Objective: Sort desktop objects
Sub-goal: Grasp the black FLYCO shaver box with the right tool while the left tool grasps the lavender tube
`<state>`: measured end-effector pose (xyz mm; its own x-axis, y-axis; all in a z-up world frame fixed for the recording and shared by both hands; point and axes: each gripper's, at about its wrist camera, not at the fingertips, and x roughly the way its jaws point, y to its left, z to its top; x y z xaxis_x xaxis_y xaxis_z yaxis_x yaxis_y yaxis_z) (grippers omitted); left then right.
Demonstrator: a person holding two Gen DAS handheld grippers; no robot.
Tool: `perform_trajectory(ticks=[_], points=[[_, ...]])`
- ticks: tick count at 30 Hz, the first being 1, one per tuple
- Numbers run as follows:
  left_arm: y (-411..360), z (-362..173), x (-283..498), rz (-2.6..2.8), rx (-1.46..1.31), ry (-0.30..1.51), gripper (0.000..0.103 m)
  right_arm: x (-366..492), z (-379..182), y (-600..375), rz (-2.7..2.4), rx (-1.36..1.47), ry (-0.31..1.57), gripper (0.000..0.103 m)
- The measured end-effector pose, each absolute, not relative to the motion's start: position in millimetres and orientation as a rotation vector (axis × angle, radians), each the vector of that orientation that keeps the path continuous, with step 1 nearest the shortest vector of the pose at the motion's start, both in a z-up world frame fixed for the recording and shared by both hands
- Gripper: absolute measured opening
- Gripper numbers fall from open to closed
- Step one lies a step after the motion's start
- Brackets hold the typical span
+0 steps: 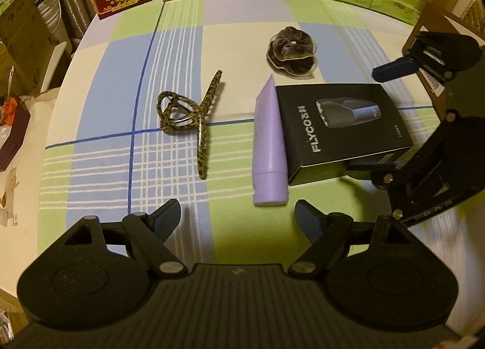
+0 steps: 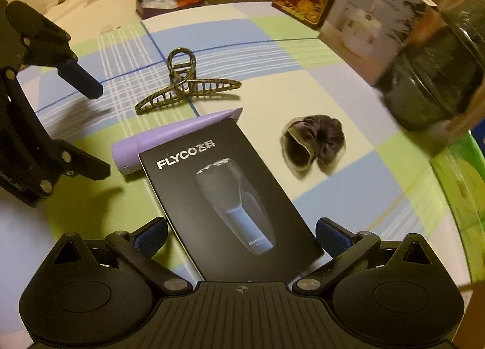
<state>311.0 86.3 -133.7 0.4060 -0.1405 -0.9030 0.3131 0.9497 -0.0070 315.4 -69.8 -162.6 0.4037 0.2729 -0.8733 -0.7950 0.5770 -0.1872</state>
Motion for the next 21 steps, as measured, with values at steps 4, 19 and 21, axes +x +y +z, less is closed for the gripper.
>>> perform_trajectory(ticks=[4,19,21], points=[[90.6,-135.5,309.9,-0.277,0.165,1.124,0.08,315.7,-158.7,-72.6,0.755,-0.662,0.939,0.095],[91.2,-134.4,306.8,-0.292,0.169,1.115,0.08,250.6,-143.4,-99.8,0.445,-0.41,1.039,0.08],[91.7,-132.7,307.2,-0.298,0.169,1.104,0.079,246.1,-141.7,-108.1,0.341,-0.337,1.043,0.08]])
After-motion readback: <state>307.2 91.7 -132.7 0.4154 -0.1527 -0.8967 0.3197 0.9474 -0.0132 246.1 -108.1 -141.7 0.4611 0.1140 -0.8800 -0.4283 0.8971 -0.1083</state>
